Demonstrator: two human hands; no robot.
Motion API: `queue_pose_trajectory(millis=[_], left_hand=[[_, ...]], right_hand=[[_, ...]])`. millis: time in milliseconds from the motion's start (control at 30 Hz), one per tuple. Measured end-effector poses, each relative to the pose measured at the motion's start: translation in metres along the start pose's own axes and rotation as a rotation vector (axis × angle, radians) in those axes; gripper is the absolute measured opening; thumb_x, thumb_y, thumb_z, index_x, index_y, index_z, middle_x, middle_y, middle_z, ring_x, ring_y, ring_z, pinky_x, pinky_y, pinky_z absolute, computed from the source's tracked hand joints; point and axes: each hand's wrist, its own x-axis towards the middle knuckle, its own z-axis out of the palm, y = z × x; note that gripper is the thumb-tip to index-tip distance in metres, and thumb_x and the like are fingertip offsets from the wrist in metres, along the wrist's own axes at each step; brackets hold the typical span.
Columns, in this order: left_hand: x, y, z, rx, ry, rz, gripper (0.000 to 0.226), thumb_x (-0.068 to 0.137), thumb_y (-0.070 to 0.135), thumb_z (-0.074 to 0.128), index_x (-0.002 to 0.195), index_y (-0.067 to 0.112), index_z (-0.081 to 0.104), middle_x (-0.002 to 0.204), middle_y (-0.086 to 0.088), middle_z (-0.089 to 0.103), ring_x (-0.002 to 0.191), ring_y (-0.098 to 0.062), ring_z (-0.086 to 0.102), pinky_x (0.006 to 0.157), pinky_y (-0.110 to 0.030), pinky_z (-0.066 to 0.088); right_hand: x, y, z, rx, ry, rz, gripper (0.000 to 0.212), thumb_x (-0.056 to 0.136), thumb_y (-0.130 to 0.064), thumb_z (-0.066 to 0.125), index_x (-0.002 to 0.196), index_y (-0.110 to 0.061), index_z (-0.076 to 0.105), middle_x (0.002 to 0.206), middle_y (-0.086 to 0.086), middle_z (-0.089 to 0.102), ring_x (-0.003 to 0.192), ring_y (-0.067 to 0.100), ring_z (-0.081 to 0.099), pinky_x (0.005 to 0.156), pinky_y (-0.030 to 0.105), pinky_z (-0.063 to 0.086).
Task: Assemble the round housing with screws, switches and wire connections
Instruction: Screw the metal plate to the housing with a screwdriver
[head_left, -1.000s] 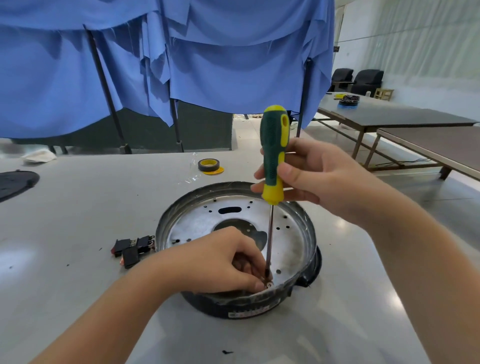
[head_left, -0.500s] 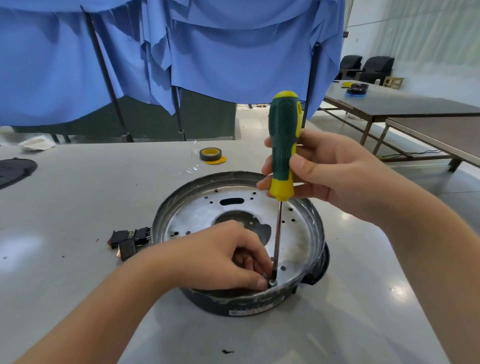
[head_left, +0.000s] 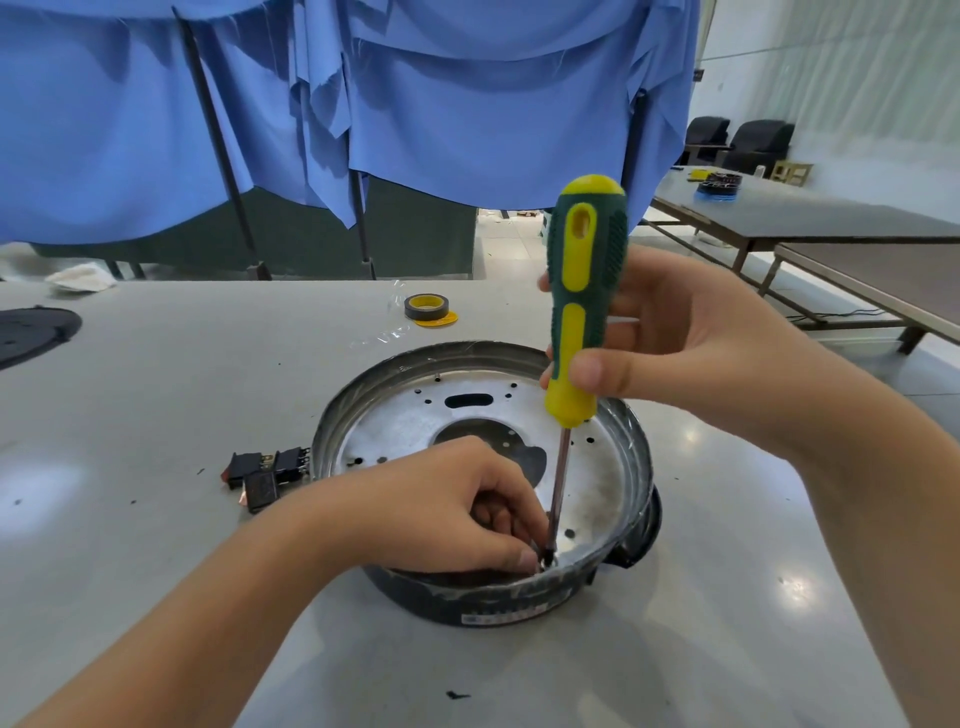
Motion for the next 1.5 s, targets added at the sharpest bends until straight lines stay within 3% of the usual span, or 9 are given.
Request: queue_pose_trajectory(millis=[167,267,367,500,633,733,967,1267,1500], left_hand=[[-0.005,0.006,-0.006,0.036,-0.012,-0.023,0.008,0.088,0.033,0.066,0.083,0.036,0.072,0.078,0.015,0.067,0.074,0.002,0.062,0.074,-0.013,0.046],[-0.014,0.013,-0.015,0.101,-0.046,-0.078,0.029,0.074,0.066,0.062,0.092,0.045,0.071,0.092,0.017,0.069,0.09,-0.001,0.064,0.087,-0.029,0.053],[-0.021,0.022,-0.014,0.165,-0.052,-0.111,0.05,0.057,0.081,0.061,0.096,0.049,0.065,0.093,0.032,0.063,0.087,0.011,0.059,0.074,-0.015,0.05],[-0.011,0.026,0.001,0.039,0.193,-0.01,0.035,0.068,0.058,0.076,0.085,0.028,0.069,0.085,0.011,0.071,0.076,-0.002,0.065,0.07,-0.022,0.055],[-0.002,0.025,0.013,-0.05,0.371,0.009,0.017,0.071,0.037,0.081,0.073,0.024,0.071,0.069,0.007,0.072,0.067,-0.006,0.068,0.074,-0.028,0.056],[-0.001,0.022,0.014,-0.102,0.376,0.001,0.008,0.073,0.032,0.081,0.075,0.028,0.074,0.07,0.01,0.074,0.066,-0.004,0.07,0.074,-0.023,0.056],[-0.005,0.023,0.006,-0.152,0.295,0.002,0.01,0.081,0.017,0.075,0.087,0.025,0.073,0.08,0.003,0.077,0.077,-0.007,0.073,0.082,-0.026,0.057],[-0.009,0.028,0.008,-0.259,0.123,0.049,0.031,0.091,0.002,0.061,0.109,0.027,0.061,0.099,0.004,0.076,0.091,-0.002,0.071,0.087,-0.013,0.052],[-0.003,0.024,0.011,-0.194,0.472,0.071,0.022,0.064,0.021,0.088,0.077,0.023,0.07,0.077,0.001,0.075,0.069,-0.015,0.071,0.073,-0.028,0.058]], right_hand=[[-0.002,-0.006,0.004,-0.202,0.066,-0.049,0.029,0.049,-0.038,0.086,0.069,-0.03,0.067,0.068,-0.009,0.068,0.065,0.002,0.064,0.061,0.012,0.051],[-0.002,-0.006,0.009,-0.367,0.148,-0.073,0.043,0.051,-0.052,0.081,0.061,-0.02,0.054,0.052,-0.006,0.053,0.05,0.0,0.052,0.049,0.007,0.041],[-0.001,-0.005,0.015,-0.444,0.184,-0.085,0.061,0.052,-0.061,0.079,0.067,-0.01,0.05,0.059,0.009,0.048,0.05,0.006,0.045,0.048,0.017,0.04],[0.002,-0.002,0.021,-0.413,0.197,-0.084,0.067,0.055,-0.058,0.078,0.08,-0.002,0.052,0.073,0.025,0.054,0.063,0.035,0.052,0.056,0.044,0.046],[0.002,-0.003,0.027,-0.436,0.272,-0.049,0.064,0.052,-0.065,0.074,0.088,-0.015,0.054,0.066,0.001,0.051,0.056,0.01,0.048,0.056,0.032,0.049],[0.002,-0.001,0.023,-0.336,0.162,-0.009,0.043,0.071,-0.055,0.072,0.097,-0.024,0.059,0.079,-0.011,0.063,0.077,0.006,0.063,0.071,0.027,0.056],[-0.003,0.0,0.005,0.244,-0.169,0.034,0.047,0.081,-0.001,0.055,0.127,-0.008,0.051,0.12,0.014,0.066,0.108,0.028,0.065,0.087,0.03,0.052],[-0.006,-0.009,0.013,-0.024,0.026,-0.022,0.027,0.053,-0.018,0.083,0.076,-0.021,0.07,0.073,-0.006,0.068,0.068,0.005,0.064,0.063,0.015,0.051],[-0.002,-0.007,0.025,-0.312,0.203,-0.115,0.038,0.055,-0.035,0.084,0.072,-0.028,0.05,0.055,-0.017,0.052,0.051,-0.003,0.048,0.05,0.007,0.039]])
